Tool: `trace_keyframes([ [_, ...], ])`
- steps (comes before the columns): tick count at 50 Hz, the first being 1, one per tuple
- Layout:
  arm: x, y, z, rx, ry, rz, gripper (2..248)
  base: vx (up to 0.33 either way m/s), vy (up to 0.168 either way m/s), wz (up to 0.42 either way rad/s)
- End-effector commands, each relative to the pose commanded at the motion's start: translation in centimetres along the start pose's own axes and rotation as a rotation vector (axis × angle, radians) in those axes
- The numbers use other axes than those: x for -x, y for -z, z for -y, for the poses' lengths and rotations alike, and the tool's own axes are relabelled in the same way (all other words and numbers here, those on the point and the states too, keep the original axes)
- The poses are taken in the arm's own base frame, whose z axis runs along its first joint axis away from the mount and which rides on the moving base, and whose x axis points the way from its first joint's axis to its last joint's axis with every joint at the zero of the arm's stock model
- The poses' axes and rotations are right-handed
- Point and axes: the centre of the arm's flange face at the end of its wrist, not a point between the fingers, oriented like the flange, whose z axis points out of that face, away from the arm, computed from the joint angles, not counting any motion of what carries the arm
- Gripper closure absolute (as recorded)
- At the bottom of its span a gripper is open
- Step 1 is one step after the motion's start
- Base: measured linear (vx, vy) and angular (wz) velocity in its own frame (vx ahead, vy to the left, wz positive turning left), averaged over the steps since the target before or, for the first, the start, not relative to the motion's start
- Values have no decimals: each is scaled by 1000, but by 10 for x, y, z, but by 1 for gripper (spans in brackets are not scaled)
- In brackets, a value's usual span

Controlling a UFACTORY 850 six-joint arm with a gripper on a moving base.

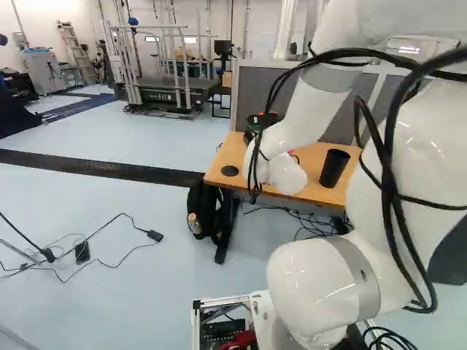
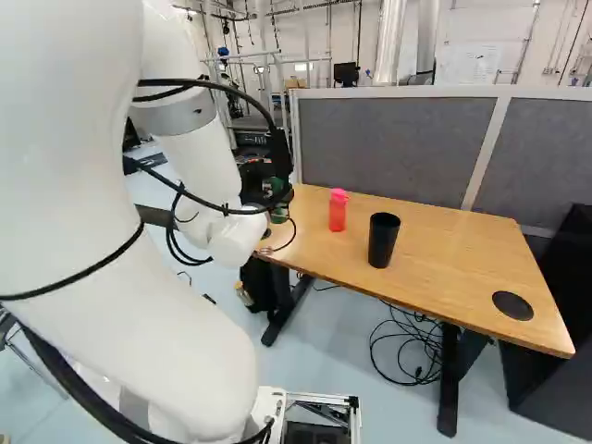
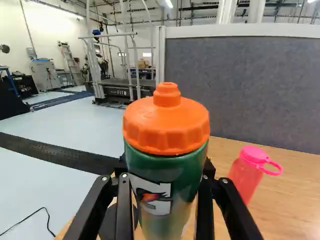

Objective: Pick up the green bottle from the table

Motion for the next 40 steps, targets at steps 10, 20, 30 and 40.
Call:
trace_keyframes([
  [10,-2,3,0,0,0,-7,137,0,0,0],
  [20,-2,5,0,-1,0,0,137,0,0,0],
  [30,0,9,0,-2,1,16,137,0,0,0],
  [40,2,16,0,-4,2,42,137,0,0,0],
])
